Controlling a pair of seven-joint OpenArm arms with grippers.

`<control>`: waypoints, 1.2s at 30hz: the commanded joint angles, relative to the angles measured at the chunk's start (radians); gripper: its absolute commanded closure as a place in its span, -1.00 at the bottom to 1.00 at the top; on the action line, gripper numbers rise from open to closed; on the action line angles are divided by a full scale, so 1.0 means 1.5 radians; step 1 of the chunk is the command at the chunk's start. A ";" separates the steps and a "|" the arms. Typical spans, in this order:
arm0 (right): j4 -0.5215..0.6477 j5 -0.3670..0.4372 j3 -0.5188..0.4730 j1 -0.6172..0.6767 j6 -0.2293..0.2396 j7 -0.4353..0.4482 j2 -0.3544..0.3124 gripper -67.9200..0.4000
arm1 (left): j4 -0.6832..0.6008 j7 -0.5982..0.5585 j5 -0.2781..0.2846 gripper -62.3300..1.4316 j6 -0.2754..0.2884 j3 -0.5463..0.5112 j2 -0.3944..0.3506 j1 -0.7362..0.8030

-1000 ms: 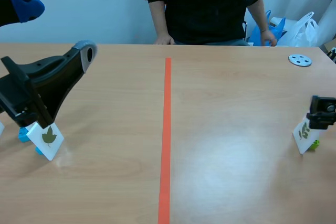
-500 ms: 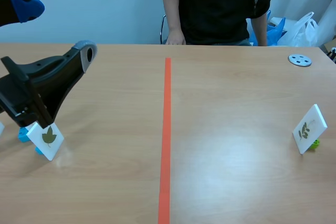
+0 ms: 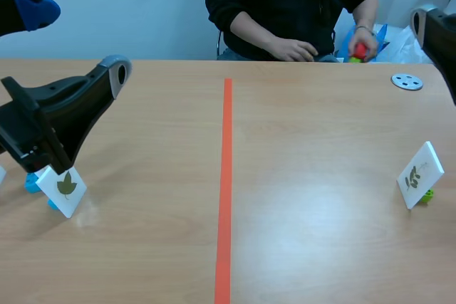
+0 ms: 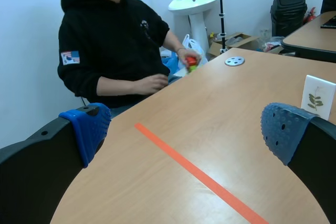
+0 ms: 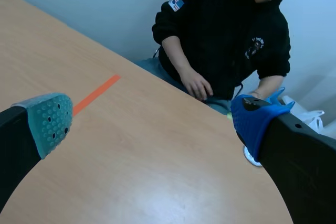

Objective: Sort the leaf by its shape. The table is split by an orange tape line. A compound leaf with several leaflets goes to the left side, a simple leaf with one blade goes to the right side. Return to the home posture when a red brick is placed on the table.

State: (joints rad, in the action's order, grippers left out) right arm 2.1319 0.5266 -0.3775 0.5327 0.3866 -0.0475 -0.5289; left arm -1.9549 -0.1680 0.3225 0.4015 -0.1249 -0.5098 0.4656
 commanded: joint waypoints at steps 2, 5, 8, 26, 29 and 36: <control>0.009 0.004 0.000 -0.004 -0.002 0.010 -0.010 -0.83 | -0.015 -0.009 0.007 -0.97 -0.001 0.002 -0.002 0.000; 0.010 0.021 0.003 -0.004 -0.002 0.010 -0.009 -0.83 | -0.015 -0.009 0.007 -0.97 -0.001 0.002 -0.002 0.000; 0.010 0.021 0.013 -0.005 -0.002 0.012 -0.009 -0.83 | -0.015 -0.009 0.007 -0.97 -0.001 0.002 -0.002 0.000; 0.009 0.018 0.029 -0.008 -0.003 0.013 -0.009 -0.83 | -0.015 -0.009 0.007 -0.97 -0.001 0.002 -0.002 0.000; 0.009 0.018 0.029 -0.008 -0.003 0.013 -0.009 -0.83 | -0.015 -0.009 0.007 -0.97 -0.001 0.002 -0.002 0.000; 0.009 0.018 0.029 -0.008 -0.002 0.012 -0.009 -0.83 | -0.015 -0.010 0.007 -0.97 -0.001 0.002 -0.002 0.000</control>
State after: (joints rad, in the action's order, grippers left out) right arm 2.1448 0.5468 -0.3313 0.5323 0.3859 -0.0433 -0.5293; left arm -1.9549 -0.1680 0.3225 0.4015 -0.1249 -0.5098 0.4656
